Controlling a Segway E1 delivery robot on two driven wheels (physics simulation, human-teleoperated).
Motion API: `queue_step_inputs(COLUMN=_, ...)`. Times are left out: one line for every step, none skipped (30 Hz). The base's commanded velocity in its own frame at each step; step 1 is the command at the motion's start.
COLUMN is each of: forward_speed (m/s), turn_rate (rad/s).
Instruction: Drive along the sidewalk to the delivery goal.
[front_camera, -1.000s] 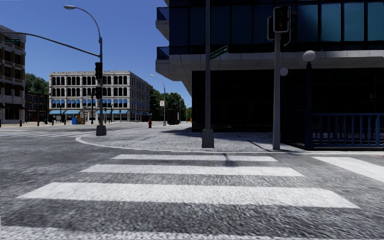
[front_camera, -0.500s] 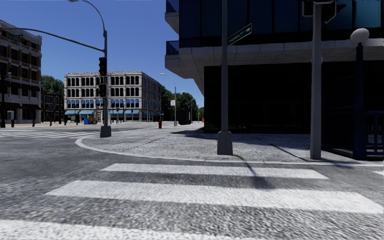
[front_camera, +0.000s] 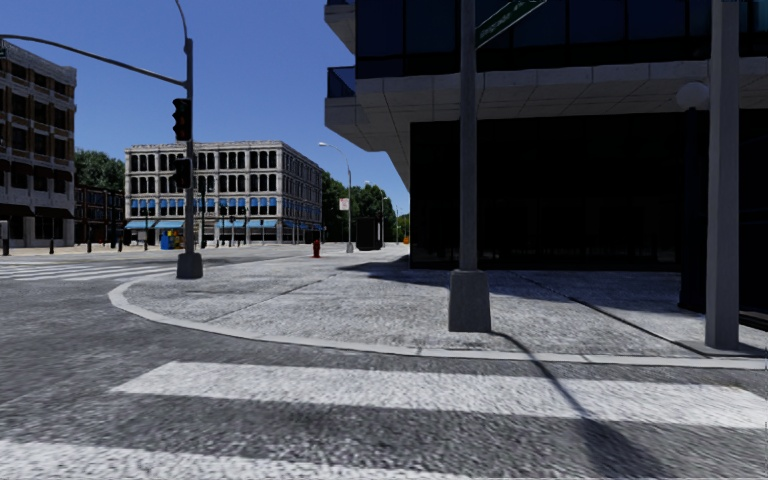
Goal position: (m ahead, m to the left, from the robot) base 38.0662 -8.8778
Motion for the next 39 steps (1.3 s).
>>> queue_step_inputs(forward_speed=2.0, turn_rate=0.46)
queue_step_inputs(forward_speed=2.0, turn_rate=0.47)
queue_step_inputs(forward_speed=2.0, turn_rate=0.47)
queue_step_inputs(forward_speed=2.0, turn_rate=0.48)
queue_step_inputs(forward_speed=2.0, turn_rate=0.44)
queue_step_inputs(forward_speed=2.0, turn_rate=0.35)
queue_step_inputs(forward_speed=2.0, turn_rate=0.26)
queue_step_inputs(forward_speed=2.0, turn_rate=0.26)
queue_step_inputs(forward_speed=2.0, turn_rate=0.14)
queue_step_inputs(forward_speed=2.0, turn_rate=0.08)
queue_step_inputs(forward_speed=2.0, turn_rate=0.07)
queue_step_inputs(forward_speed=2.0, turn_rate=0.06)
queue_step_inputs(forward_speed=2.0, turn_rate=0.06)
queue_step_inputs(forward_speed=2.0, turn_rate=0.06)
queue_step_inputs(forward_speed=2.0, turn_rate=0.06)
queue_step_inputs(forward_speed=2.0, turn_rate=0.06)
queue_step_inputs(forward_speed=2.0, turn_rate=0.06)
queue_step_inputs(forward_speed=2.0, turn_rate=0.2)
queue_step_inputs(forward_speed=2.0, turn_rate=0.39)
queue_step_inputs(forward_speed=2.0, turn_rate=0.46)
queue_step_inputs(forward_speed=2.0, turn_rate=0.47)
queue_step_inputs(forward_speed=2.0, turn_rate=0.47)
queue_step_inputs(forward_speed=2.0, turn_rate=0.47)
queue_step_inputs(forward_speed=2.0, turn_rate=0.42)
queue_step_inputs(forward_speed=2.0, turn_rate=0.42)
queue_step_inputs(forward_speed=2.0, turn_rate=0.06)
queue_step_inputs(forward_speed=2.0, turn_rate=0.06)
queue_step_inputs(forward_speed=2.0, turn_rate=0.01)
queue_step_inputs(forward_speed=2.0, turn_rate=0.0)
queue_step_inputs(forward_speed=2.0, turn_rate=0.0)
queue_step_inputs(forward_speed=2.0, turn_rate=0.0)
queue_step_inputs(forward_speed=2.0, turn_rate=0.0)
queue_step_inputs(forward_speed=2.0, turn_rate=0.0)
queue_step_inputs(forward_speed=2.0, turn_rate=0.0)
queue_step_inputs(forward_speed=2.0, turn_rate=0.0)
queue_step_inputs(forward_speed=2.0, turn_rate=0.0)
queue_step_inputs(forward_speed=2.0, turn_rate=0.0)
queue_step_inputs(forward_speed=2.0, turn_rate=0.0)
queue_step_inputs(forward_speed=2.0, turn_rate=0.0)
